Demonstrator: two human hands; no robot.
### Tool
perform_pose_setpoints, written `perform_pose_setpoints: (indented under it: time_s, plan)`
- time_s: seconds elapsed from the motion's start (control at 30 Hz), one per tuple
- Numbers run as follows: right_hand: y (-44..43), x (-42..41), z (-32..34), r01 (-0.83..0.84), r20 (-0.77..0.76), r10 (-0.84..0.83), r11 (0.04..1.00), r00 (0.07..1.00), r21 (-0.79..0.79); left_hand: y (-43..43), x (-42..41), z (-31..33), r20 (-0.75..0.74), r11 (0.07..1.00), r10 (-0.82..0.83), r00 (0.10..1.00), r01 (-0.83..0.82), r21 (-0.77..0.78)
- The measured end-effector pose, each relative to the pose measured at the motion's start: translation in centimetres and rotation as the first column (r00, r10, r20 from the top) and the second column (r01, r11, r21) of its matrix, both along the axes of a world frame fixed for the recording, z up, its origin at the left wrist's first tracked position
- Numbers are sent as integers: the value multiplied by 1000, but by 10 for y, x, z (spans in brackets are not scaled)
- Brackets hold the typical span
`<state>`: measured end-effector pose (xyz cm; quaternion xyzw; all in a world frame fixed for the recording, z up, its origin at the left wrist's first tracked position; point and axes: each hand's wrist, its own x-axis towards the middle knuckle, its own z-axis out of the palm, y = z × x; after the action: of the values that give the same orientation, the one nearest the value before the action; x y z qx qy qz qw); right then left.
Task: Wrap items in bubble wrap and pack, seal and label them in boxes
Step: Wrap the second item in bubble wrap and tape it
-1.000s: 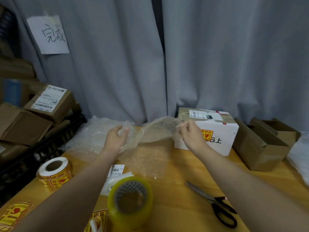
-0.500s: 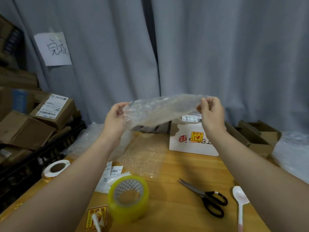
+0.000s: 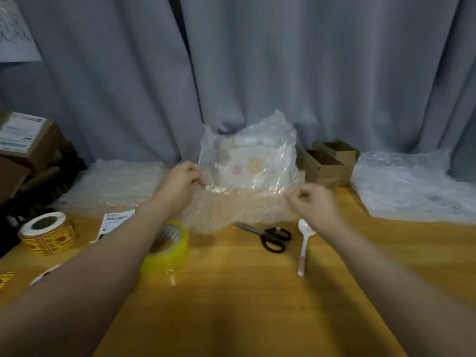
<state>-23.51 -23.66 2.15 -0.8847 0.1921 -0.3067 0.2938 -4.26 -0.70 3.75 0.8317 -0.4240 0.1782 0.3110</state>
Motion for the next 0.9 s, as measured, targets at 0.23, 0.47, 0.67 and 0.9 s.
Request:
perform_pose_setpoints:
  time_s: [0.23, 0.47, 0.67, 0.9]
  plan:
    - [35, -10, -69, -200, -524, 21, 937, 851, -286, -33, -69, -33, 187, 845, 134, 973, -211, 492]
    - [29, 3, -75, -140, -490, 3, 960, 872, -242, -71, -87, -95, -347, 551, 42, 937, 268, 790]
    - [2, 30, -75, -124, -509, -50, 945, 859, -302, -100, -67, -101, -333, 617, 82, 939, 215, 757]
    - [-20, 48, -80, -24, -343, -83, 955, 935, -297, -110, -55, -104, -275, 626, 87, 957, 162, 763]
